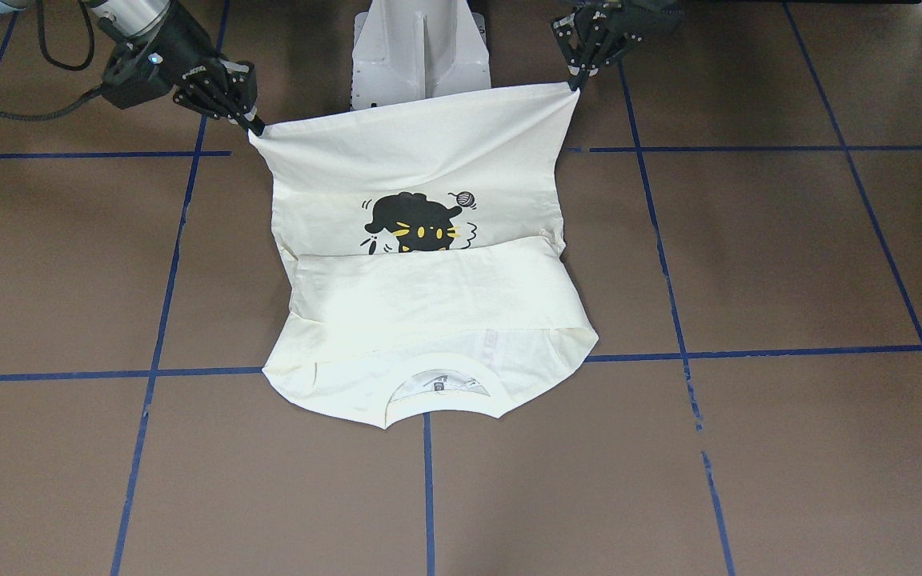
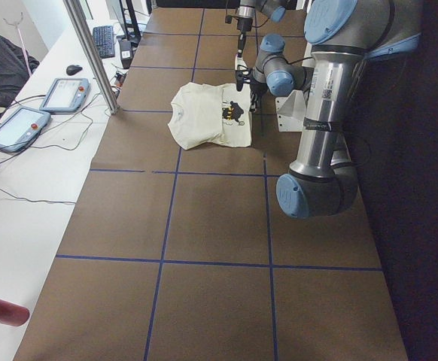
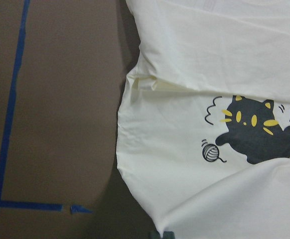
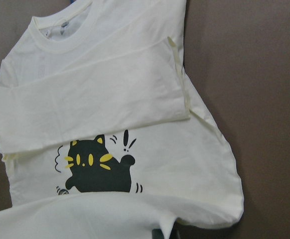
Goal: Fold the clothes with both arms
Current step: 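Lift the hem with both grippers and fold it toward the collar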
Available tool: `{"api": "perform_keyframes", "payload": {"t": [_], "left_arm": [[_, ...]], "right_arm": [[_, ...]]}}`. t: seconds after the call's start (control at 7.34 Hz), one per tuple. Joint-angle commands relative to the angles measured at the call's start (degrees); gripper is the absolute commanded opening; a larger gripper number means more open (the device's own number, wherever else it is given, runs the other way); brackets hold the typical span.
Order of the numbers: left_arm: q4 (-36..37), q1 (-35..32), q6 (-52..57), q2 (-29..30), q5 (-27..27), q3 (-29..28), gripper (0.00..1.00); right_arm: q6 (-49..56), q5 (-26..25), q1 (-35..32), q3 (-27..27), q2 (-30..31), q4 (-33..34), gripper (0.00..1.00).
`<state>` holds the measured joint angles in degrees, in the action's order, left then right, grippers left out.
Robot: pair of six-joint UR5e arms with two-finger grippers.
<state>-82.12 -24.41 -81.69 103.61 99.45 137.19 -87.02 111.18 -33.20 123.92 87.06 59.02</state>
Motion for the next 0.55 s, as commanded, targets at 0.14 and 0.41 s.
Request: {"api": "perform_keyframes", "payload": {"t": [0.14, 0.41], "left_arm": [[-0.15, -6.43, 2.5, 3.96, -0.04, -5.52, 0.0], [-0.41, -10.29, 5.83, 8.18, -0.13, -13.67, 0.0]], "right_arm": [[2.28, 0.1, -7.99, -6.74, -5.74, 0.22, 0.0], [3.35, 0.36, -10.38, -15.14, -12.66, 0.22, 0.0]]}}
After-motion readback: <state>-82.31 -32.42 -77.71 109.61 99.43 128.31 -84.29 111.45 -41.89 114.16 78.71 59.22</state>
